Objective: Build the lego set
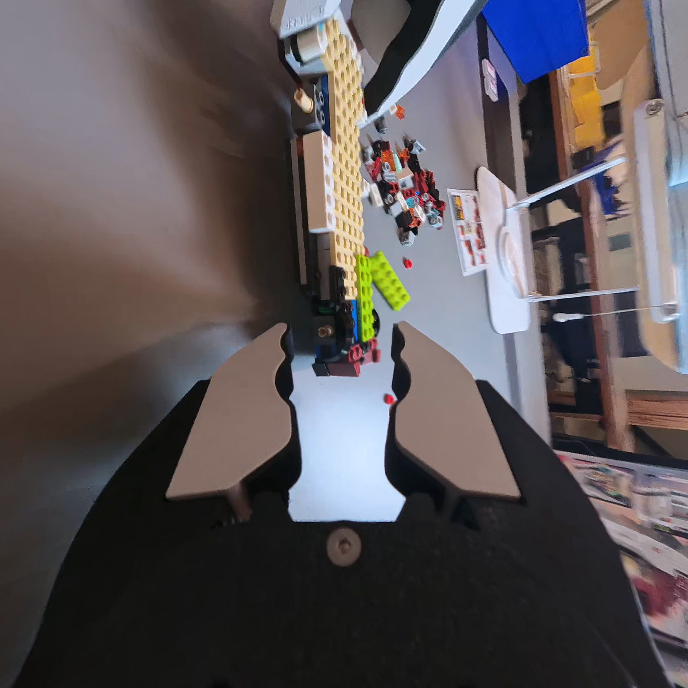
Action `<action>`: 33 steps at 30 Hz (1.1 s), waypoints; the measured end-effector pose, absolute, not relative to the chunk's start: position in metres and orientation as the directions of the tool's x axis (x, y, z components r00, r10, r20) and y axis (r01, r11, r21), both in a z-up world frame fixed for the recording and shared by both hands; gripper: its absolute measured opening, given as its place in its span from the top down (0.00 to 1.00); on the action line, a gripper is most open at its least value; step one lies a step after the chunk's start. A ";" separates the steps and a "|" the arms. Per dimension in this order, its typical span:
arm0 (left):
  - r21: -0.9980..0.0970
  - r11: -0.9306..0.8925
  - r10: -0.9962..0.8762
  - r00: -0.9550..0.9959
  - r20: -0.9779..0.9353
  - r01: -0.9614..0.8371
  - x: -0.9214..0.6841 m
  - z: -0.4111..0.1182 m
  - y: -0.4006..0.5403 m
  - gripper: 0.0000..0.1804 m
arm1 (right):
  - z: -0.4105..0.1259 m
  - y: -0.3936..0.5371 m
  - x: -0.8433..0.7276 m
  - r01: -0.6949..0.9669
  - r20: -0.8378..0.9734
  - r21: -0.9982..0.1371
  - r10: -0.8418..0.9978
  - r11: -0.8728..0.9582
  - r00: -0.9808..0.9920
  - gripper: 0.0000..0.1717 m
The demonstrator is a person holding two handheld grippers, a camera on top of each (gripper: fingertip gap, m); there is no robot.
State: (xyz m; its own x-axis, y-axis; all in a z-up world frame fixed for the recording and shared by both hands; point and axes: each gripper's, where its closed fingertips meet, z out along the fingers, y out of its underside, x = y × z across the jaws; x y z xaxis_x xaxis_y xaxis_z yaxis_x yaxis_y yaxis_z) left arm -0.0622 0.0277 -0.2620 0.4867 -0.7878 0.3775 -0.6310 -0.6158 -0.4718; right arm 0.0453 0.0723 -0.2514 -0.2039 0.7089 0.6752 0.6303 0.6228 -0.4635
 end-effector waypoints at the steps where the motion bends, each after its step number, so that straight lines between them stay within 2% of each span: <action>1: -0.475 -0.610 -0.792 0.487 0.368 -0.634 -0.062 -0.262 0.028 0.59 | -0.250 0.067 0.043 0.620 0.599 -0.528 0.772 0.580 -0.213 0.70; 3: -0.479 -0.598 -0.802 0.488 0.345 -0.643 -0.062 -0.263 0.027 0.59 | -0.239 0.065 0.038 0.605 0.447 -0.645 0.873 0.466 -0.196 0.70; 4: -0.482 -0.589 -0.808 0.487 0.331 -0.649 -0.062 -0.264 0.027 0.59 | -0.231 0.071 0.034 0.593 0.407 -0.681 0.895 0.429 -0.180 0.74; 5: -0.489 -0.576 -0.817 0.485 0.312 -0.656 -0.062 -0.265 0.027 0.59 | -0.224 0.079 0.030 0.586 0.374 -0.704 0.911 0.400 -0.173 0.78; 7: -0.500 -0.547 -0.835 0.481 0.266 -0.672 -0.061 -0.268 0.026 0.59 | -0.218 0.097 0.021 0.594 0.339 -0.711 0.924 0.375 -0.177 0.81; 12: -0.513 -0.441 -0.881 0.465 0.090 -0.736 -0.060 -0.278 0.021 0.59 | -0.246 0.134 -0.002 0.662 0.368 -0.536 0.850 0.524 -0.376 0.82; 18: -0.503 -0.394 -0.889 0.458 -0.004 -0.769 -0.062 -0.290 0.012 0.59 | -0.274 0.152 -0.032 0.670 0.232 -0.422 0.787 0.611 -0.572 0.82; 25: -0.549 -0.382 -0.890 0.456 0.001 -0.744 -0.060 -0.289 0.012 0.59 | -0.288 0.155 -0.035 0.734 0.011 -0.392 0.800 0.555 -0.600 0.80; 30: -0.562 -0.375 -0.892 0.452 0.002 -0.737 -0.060 -0.289 0.012 0.59 | -0.289 0.144 -0.019 0.740 -0.014 -0.386 0.798 0.552 -0.602 0.85; 33: -0.563 -0.375 -0.892 0.452 0.002 -0.737 -0.060 -0.289 0.012 0.59 | -0.285 0.140 -0.020 0.739 0.026 -0.403 0.814 0.540 -0.581 0.82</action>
